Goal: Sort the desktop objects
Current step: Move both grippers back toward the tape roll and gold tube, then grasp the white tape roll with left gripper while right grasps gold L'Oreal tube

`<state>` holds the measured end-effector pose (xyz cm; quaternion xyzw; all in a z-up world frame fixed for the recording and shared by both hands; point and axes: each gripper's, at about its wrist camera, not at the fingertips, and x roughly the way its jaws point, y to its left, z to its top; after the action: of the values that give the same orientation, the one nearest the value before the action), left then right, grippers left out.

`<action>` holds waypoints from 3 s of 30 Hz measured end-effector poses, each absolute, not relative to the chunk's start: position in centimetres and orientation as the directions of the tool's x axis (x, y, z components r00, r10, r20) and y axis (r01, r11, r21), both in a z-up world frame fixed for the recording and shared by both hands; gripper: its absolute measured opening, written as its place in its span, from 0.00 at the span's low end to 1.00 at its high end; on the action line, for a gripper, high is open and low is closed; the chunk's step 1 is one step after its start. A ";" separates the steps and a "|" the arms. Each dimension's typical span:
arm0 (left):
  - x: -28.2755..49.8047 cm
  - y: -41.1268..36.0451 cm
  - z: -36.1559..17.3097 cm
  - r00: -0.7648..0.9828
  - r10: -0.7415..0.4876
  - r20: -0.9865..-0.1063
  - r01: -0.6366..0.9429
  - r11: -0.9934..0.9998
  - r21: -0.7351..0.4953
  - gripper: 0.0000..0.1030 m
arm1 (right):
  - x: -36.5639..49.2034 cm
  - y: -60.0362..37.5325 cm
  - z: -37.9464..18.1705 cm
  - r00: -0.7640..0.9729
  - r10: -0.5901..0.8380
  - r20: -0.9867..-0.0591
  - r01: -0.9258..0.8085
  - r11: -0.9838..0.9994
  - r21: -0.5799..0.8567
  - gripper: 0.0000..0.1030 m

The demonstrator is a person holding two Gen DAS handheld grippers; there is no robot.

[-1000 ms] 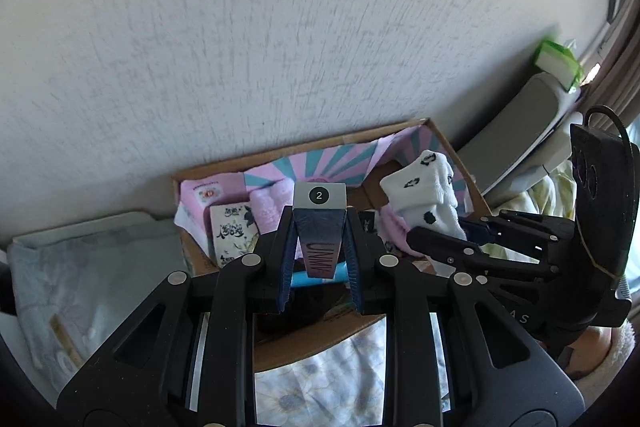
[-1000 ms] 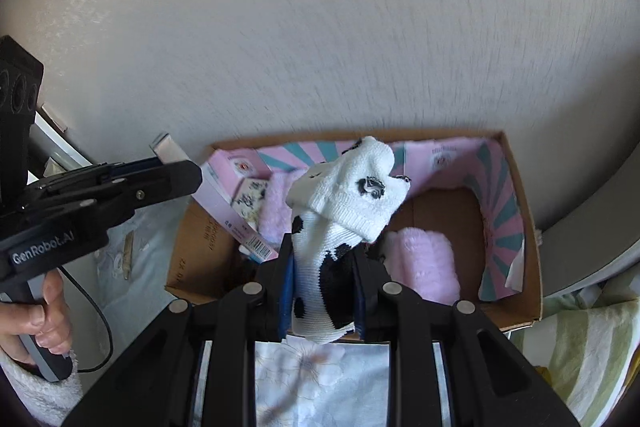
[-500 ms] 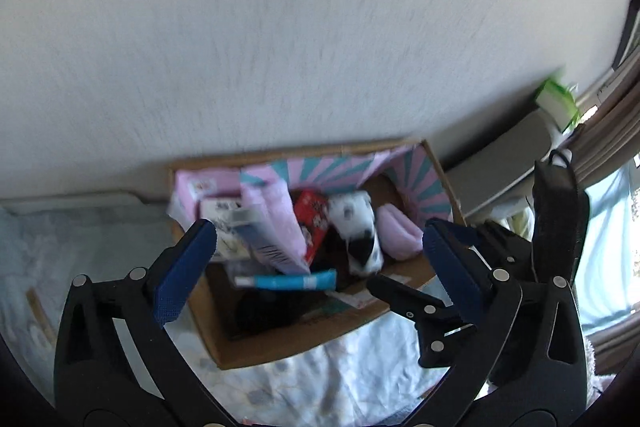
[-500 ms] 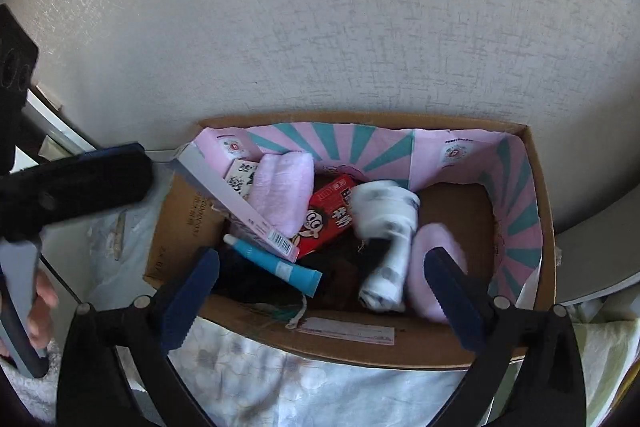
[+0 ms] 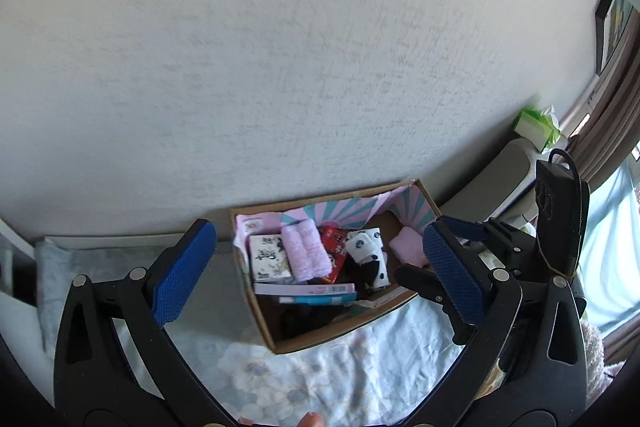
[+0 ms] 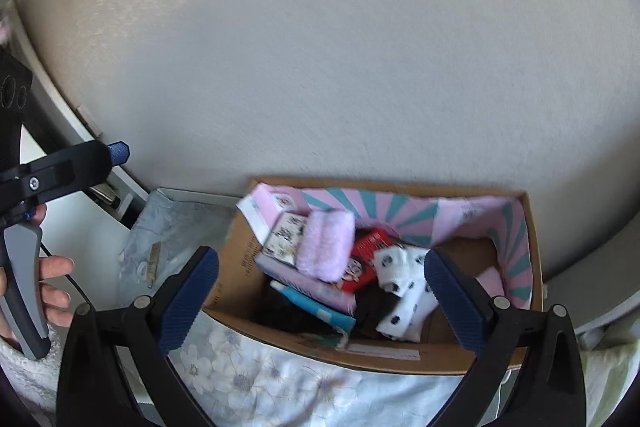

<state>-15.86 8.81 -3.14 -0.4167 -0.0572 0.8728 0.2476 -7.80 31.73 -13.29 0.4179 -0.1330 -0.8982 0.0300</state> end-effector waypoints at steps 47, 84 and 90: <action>-10.6 -17.4 -23.8 -0.502 0.106 -0.858 -0.041 -0.994 -0.099 0.51 | -17.7 1.4 -28.5 -0.356 -0.403 -0.843 0.556 -0.817 0.156 0.96; -11.6 -18.2 -25.6 -0.494 0.209 -0.844 -0.041 -0.975 -0.218 0.50 | -20.6 -3.2 -31.2 -0.390 -0.414 -0.822 0.662 -0.747 0.062 0.47; -11.2 -17.1 -25.9 -0.472 0.133 -0.872 -0.104 -0.990 -0.095 0.50 | -21.0 -4.1 -31.1 -0.360 -0.444 -0.820 0.726 -0.686 0.053 0.33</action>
<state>-11.21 -17.07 -25.87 -0.5093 -0.0145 0.8577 0.0690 -21.00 -4.15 -31.12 0.4347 0.1617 -0.8087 0.3617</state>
